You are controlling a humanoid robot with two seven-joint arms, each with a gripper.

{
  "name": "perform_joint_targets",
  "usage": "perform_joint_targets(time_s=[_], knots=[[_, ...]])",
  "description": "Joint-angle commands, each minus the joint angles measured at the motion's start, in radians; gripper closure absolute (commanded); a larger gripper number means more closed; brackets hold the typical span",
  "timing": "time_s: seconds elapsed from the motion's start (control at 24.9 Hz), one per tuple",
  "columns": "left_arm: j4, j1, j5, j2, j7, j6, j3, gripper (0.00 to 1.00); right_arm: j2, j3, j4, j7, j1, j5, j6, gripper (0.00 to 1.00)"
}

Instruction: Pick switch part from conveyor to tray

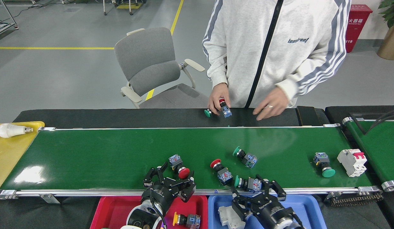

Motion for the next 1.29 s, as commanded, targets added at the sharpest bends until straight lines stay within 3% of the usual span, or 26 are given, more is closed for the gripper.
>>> perform_joint_targets(time_s=[0.0, 0.08, 0.12, 0.36, 0.44, 0.6, 0.68, 0.72, 0.8, 0.84, 0.88, 0.96, 1.17, 1.25], knots=[[0.006, -0.027, 0.004, 0.004, 0.002, 0.023, 0.013, 0.0, -0.003, 0.011, -0.002, 0.008, -0.014, 0.015, 0.007, 0.75], [0.024, -0.044, 0.003, 0.003, 0.004, 0.066, 0.019, 0.06, -0.004, 0.016, 0.0, 0.008, -0.014, 0.015, 0.007, 0.92], [0.03, -0.049, 0.004, 0.003, 0.005, 0.084, 0.019, 0.13, -0.004, 0.018, -0.002, 0.008, -0.014, 0.015, 0.005, 0.95], [0.03, -0.029, 0.093, 0.009, 0.009, 0.099, 0.019, 0.77, -0.004, 0.019, -0.043, 0.005, 0.0, 0.013, -0.001, 0.98], [0.026, -0.013, 0.13, 0.014, 0.01, 0.092, 0.016, 0.86, -0.006, 0.022, -0.086, 0.003, 0.019, 0.012, -0.011, 0.98], [-0.03, 0.033, 0.135, 0.03, 0.021, 0.036, 0.013, 0.9, -0.004, 0.087, -0.184, 0.003, 0.081, 0.012, -0.094, 0.98], [-0.142, 0.092, 0.133, 0.061, 0.021, -0.06, 0.021, 0.9, -0.003, 0.139, -0.215, 0.003, 0.099, 0.013, -0.108, 0.93], [-0.217, 0.14, 0.133, 0.102, 0.019, -0.129, 0.022, 0.89, 0.002, 0.189, -0.213, 0.005, 0.096, 0.016, -0.1, 0.72], [-0.323, 0.226, 0.138, 0.181, 0.021, -0.27, 0.031, 0.82, 0.027, 0.243, -0.201, 0.005, 0.096, 0.03, -0.097, 0.0], [-0.367, 0.269, 0.141, 0.205, 0.021, -0.345, 0.044, 0.72, 0.033, 0.255, -0.192, 0.005, 0.096, 0.032, -0.099, 0.0], [-0.399, 0.307, 0.146, 0.219, 0.019, -0.415, 0.07, 0.51, 0.034, 0.263, -0.187, 0.005, 0.099, 0.032, -0.105, 0.0], [-0.415, 0.344, 0.147, 0.218, 0.021, -0.465, 0.12, 0.0, 0.031, 0.274, -0.189, 0.005, 0.101, 0.032, -0.107, 0.0], [-0.415, 0.355, 0.153, 0.211, 0.021, -0.454, 0.137, 0.0, 0.02, 0.265, -0.216, -0.007, 0.113, 0.026, -0.105, 0.0], [-0.416, 0.364, 0.155, 0.208, 0.022, -0.411, 0.162, 0.0, 0.01, 0.211, -0.245, -0.032, 0.141, 0.013, -0.091, 0.0]])
